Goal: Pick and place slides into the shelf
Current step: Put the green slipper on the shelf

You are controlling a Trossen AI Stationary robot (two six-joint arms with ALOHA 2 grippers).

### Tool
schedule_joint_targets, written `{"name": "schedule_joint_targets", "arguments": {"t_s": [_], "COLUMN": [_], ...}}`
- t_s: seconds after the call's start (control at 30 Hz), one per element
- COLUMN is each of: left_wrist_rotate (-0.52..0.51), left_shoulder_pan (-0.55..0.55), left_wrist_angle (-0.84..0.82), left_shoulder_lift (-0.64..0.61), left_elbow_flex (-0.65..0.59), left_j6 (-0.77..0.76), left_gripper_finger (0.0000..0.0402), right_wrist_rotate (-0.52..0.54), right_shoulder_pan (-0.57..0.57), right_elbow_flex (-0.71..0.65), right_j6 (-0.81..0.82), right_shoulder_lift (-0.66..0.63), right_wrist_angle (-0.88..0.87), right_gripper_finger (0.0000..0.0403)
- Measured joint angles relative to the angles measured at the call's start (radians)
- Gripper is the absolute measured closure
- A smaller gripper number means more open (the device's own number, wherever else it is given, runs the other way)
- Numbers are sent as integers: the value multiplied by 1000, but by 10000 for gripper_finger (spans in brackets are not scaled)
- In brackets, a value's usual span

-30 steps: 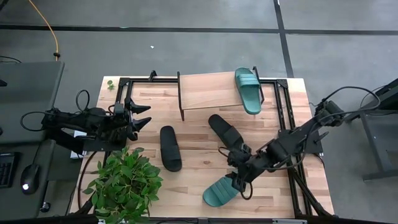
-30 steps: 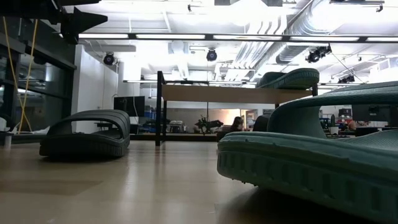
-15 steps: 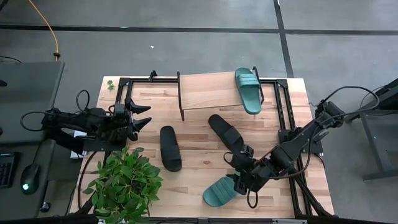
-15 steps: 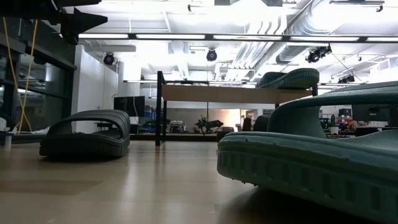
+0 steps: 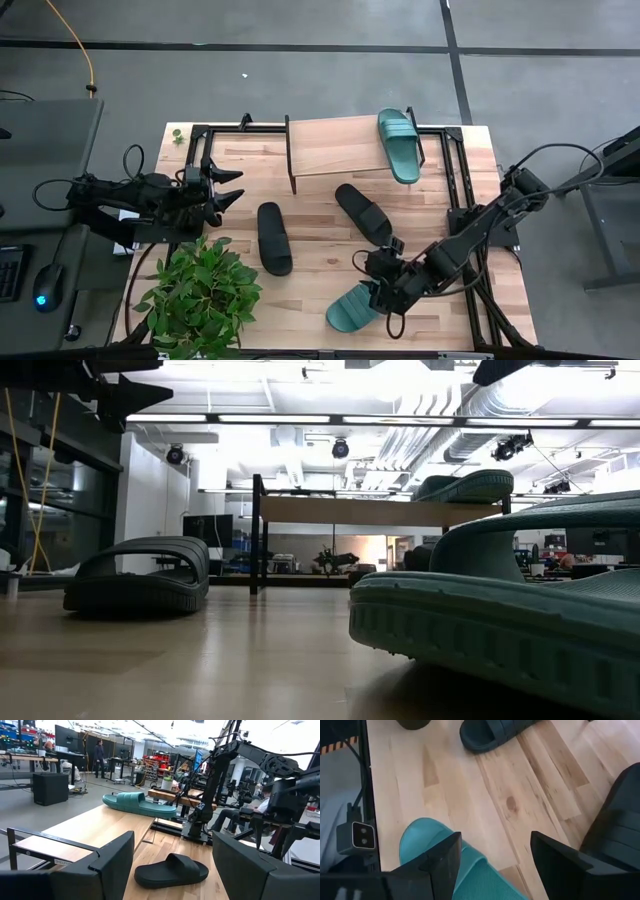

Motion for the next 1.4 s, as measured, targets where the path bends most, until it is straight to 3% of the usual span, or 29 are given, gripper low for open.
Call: {"name": "schedule_joint_targets", "arguments": {"t_s": [0.93,1.17,1.4], "left_wrist_rotate": [16,45,45], "left_shoulder_pan": [0,0,0], "left_wrist_angle": [-7,-8,-8], "left_shoulder_lift": [0,0,0], "left_elbow_flex": [0,0,0], "left_j6": [-29,-29,-31], "left_gripper_finger": [151,151,151], "right_wrist_rotate": [73,152,319], "right_shoulder_pan": [43,93,153], "right_elbow_flex": [0,0,0], "right_j6": [108,172,243], "right_shoulder_lift": [151,151,171], "right_wrist_angle": [57,54,54], "right_gripper_finger": [176,176,176]}}
